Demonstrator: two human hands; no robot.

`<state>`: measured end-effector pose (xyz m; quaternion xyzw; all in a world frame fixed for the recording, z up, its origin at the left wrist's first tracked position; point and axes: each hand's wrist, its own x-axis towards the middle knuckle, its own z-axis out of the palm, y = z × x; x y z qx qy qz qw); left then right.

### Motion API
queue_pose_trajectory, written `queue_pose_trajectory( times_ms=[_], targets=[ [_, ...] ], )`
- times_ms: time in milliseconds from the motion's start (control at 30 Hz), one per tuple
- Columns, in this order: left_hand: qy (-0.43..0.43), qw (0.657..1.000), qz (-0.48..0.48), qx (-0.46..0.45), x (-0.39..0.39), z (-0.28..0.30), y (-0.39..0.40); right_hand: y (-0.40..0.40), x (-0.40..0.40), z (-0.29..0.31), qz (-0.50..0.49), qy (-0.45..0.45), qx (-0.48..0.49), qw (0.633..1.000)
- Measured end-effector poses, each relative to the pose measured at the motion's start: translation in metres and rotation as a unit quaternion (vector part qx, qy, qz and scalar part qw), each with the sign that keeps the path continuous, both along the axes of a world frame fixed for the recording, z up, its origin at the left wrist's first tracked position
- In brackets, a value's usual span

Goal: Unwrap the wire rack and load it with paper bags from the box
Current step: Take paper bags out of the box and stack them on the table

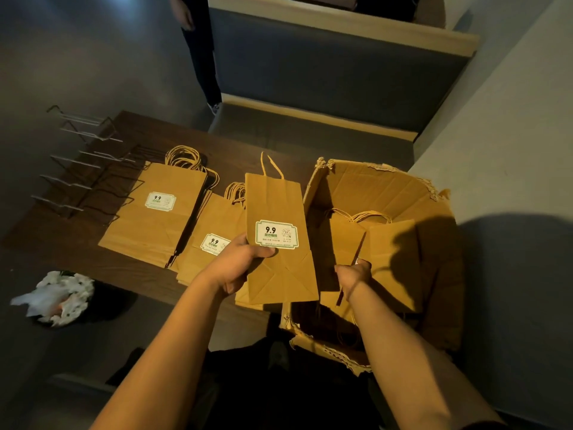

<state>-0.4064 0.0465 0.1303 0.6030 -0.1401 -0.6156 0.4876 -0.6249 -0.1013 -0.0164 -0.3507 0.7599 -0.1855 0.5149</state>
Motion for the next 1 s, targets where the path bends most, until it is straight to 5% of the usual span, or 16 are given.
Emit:
queue_pose_trajectory(
  times_ms=[100,333,400,467,667,767,833,900,1000],
  targets=[
    [0.033,0.999,0.029,-0.001,0.0,0.002,-0.002,-0.006,-0.001,0.024,0.035,-0.07,0.007,0.997],
    [0.102,0.993,0.017,-0.048,0.004,0.014,-0.001,-0.026,-0.029,0.121,0.051,-0.229,-0.164,0.958],
    [0.122,0.991,0.0,-0.051,0.002,0.014,-0.001,-0.024,-0.034,0.144,0.103,-0.248,-0.257,0.929],
    [0.143,0.989,-0.009,-0.045,-0.004,0.013,-0.002,-0.024,-0.035,0.158,0.239,-0.283,-0.355,0.858],
    [0.155,0.988,-0.023,-0.011,-0.016,0.006,-0.003,0.04,0.015,0.159,0.351,-0.172,-0.242,0.888],
    [0.119,0.99,-0.055,-0.053,-0.012,-0.004,0.003,0.053,0.014,0.146,0.425,-0.145,-0.273,0.85],
    [0.108,0.992,-0.031,-0.054,-0.009,-0.008,0.006,0.039,0.007,0.135,0.362,-0.12,-0.288,0.878],
    [0.102,0.994,0.004,-0.049,-0.006,-0.007,0.007,0.02,-0.002,0.117,0.214,-0.111,-0.228,0.943],
    [0.079,0.994,0.051,-0.046,-0.002,-0.006,0.009,-0.008,-0.035,0.051,0.073,-0.046,0.019,0.996]
  ],
)
